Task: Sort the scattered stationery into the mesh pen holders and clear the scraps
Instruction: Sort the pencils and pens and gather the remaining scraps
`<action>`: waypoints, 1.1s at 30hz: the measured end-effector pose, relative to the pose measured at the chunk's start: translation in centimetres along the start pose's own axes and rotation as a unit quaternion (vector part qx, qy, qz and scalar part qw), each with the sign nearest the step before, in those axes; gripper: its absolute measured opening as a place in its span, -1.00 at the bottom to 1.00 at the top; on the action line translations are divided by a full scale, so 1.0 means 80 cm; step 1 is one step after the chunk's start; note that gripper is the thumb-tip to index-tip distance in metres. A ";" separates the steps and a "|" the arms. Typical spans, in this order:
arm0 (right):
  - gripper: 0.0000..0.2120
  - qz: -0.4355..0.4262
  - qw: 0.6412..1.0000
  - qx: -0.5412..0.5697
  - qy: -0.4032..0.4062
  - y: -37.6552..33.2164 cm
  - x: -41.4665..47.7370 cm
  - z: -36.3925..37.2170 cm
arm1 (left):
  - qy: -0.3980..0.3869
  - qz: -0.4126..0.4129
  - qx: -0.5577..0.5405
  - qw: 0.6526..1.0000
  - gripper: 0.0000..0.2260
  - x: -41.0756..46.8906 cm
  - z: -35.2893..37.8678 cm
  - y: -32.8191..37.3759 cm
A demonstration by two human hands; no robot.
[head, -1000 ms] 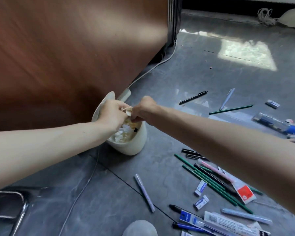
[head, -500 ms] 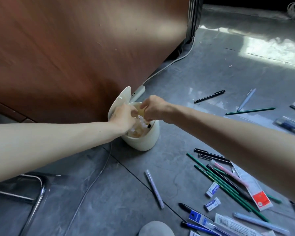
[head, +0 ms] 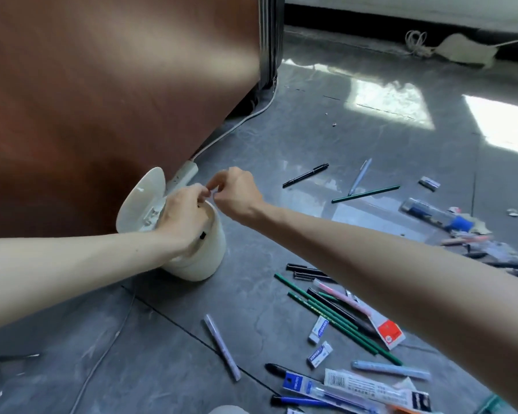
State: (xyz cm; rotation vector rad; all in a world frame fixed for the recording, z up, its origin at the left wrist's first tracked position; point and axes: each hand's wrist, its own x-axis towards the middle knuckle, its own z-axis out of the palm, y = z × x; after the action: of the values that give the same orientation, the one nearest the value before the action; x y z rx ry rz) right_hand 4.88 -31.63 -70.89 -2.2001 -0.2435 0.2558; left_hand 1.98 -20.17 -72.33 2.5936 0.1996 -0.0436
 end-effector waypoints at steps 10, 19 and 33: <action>-0.61 0.188 0.972 -0.071 0.123 0.161 -0.054 -0.131 | -0.125 0.140 0.036 0.982 -0.66 0.027 0.119 0.149; -0.64 0.364 0.911 -0.152 0.120 0.326 -0.176 -0.213 | -0.296 0.318 0.085 0.896 -0.70 0.016 0.293 0.259; -0.59 0.332 0.879 -0.342 0.020 0.417 -0.178 -0.270 | -0.063 0.556 0.167 0.812 -0.72 0.079 0.428 0.323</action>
State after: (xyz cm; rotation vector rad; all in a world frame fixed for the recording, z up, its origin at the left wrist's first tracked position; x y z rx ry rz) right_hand -0.22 -71.55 -83.53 -2.9316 0.5510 0.5644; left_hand 12.40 -58.88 -88.95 2.6014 -1.4845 0.1882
